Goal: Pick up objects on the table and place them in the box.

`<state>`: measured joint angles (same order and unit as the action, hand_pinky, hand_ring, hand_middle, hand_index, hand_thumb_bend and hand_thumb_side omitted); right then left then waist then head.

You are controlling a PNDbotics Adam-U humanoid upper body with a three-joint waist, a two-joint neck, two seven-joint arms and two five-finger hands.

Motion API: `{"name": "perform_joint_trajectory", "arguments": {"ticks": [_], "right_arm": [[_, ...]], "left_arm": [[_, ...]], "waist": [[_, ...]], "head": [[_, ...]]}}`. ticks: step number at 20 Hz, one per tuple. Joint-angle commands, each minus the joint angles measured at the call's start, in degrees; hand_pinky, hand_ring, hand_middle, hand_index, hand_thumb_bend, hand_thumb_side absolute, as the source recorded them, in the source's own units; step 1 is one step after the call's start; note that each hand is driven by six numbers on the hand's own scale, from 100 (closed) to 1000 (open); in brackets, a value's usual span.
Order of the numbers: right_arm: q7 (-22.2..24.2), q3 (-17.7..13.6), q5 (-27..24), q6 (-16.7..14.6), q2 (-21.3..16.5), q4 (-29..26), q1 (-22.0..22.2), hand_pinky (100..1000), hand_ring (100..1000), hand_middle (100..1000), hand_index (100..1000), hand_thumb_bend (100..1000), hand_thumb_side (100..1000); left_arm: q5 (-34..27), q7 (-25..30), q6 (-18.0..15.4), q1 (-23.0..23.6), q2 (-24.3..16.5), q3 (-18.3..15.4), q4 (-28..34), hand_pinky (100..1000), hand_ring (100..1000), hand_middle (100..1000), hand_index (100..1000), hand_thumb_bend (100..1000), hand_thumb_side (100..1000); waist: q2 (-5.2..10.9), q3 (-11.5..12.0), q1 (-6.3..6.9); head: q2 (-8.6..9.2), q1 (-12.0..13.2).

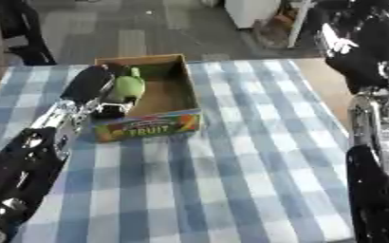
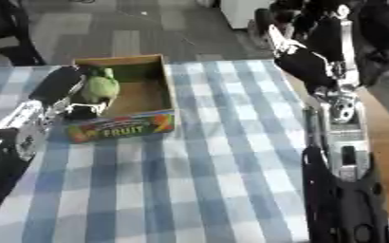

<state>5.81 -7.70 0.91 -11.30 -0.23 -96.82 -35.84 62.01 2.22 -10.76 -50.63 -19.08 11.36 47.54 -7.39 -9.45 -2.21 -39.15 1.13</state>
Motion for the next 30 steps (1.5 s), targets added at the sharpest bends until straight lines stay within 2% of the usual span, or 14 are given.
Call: {"name": "perform_joint_trajectory", "arguments": {"ticks": [1,2,5,9,10,13,16,18,23,26,30], "right_arm": [[0.1,-0.1,-0.3,-0.2,-0.5,-0.5,-1.1,563,609,539,708,416,100],[0.1,-0.2,-0.3,-0.2,-0.5,-0.5,-1.1,563,609,539,708,416,100],[0.0,-0.3,-0.2,-0.2,-0.6,-0.5,-1.0,563,609,539,708,416,100],[-0.2,-0.5,-0.1,-0.1,-0.9,-0.5,-0.8,563,610,539,708,416,100],[-0.3,-0.6,0.0,-0.1,-1.0,-0.5,-0.7,563,610,539,708,416,100],[-0.5,-0.8,0.1,0.0,-1.3,-0.5,-0.5,563,610,539,708,416,100],[-0.6,-0.9,0.1,0.0,-1.6,-0.5,-0.3,563,610,539,708,417,100],[-0.7,-1.1,0.2,0.0,-1.8,-0.5,-0.1,563,610,539,708,417,100],[-0.8,-1.2,0.3,0.1,-2.1,-0.6,-0.1,563,611,539,708,416,100],[-0.9,-1.2,0.3,0.1,-2.3,-0.5,-0.2,563,611,538,708,416,100],[-0.9,-1.3,0.2,0.1,-2.4,-0.4,0.1,563,610,538,708,416,100]], "left_arm": [[-1.5,8.5,-0.6,-1.0,-1.1,-0.5,1.1,814,858,875,909,267,644],[-2.0,10.7,-0.6,-1.0,-1.4,-0.6,1.8,826,869,891,916,276,666],[-5.5,15.5,-0.6,-0.9,-2.6,-1.0,5.3,834,877,901,920,226,678],[-13.0,18.0,0.6,0.0,-5.2,-0.9,14.3,824,861,885,904,118,461],[-15.2,17.9,1.3,0.4,-6.0,-1.0,17.2,805,839,861,883,100,365],[-23.3,14.7,4.4,2.7,-8.6,-2.3,26.9,753,768,777,838,100,269],[-33.9,9.2,8.2,6.1,-10.7,-4.3,36.4,687,673,679,801,100,310],[-42.4,5.6,9.9,9.5,-11.5,-5.6,42.8,665,651,655,794,100,351],[-59.0,-0.3,11.2,17.5,-12.6,-8.4,55.5,625,611,614,779,100,457],[-64.3,-2.4,11.6,21.6,-12.8,-9.9,60.2,616,603,606,778,100,473],[-67.3,-3.1,12.2,25.5,-12.2,-11.0,63.7,614,604,609,784,100,470]], "waist": [[0.85,0.1,0.04],[0.87,0.2,0.04],[0.95,0.5,0.07],[1.15,1.1,0.16],[1.21,1.3,0.18],[1.36,2.1,0.29],[1.48,2.7,0.43],[1.66,3.2,0.53],[1.63,4.4,0.55],[1.53,5.0,0.55],[1.47,5.5,0.61]], "head": [[0.54,-0.1],[0.49,-0.1],[0.28,-0.4],[-0.26,-0.9],[-0.39,-1.0],[-0.73,-1.3],[-1.15,-1.5],[-1.53,-1.6],[-1.85,-1.1],[-2.06,0.3],[-3.97,1.8]]}}
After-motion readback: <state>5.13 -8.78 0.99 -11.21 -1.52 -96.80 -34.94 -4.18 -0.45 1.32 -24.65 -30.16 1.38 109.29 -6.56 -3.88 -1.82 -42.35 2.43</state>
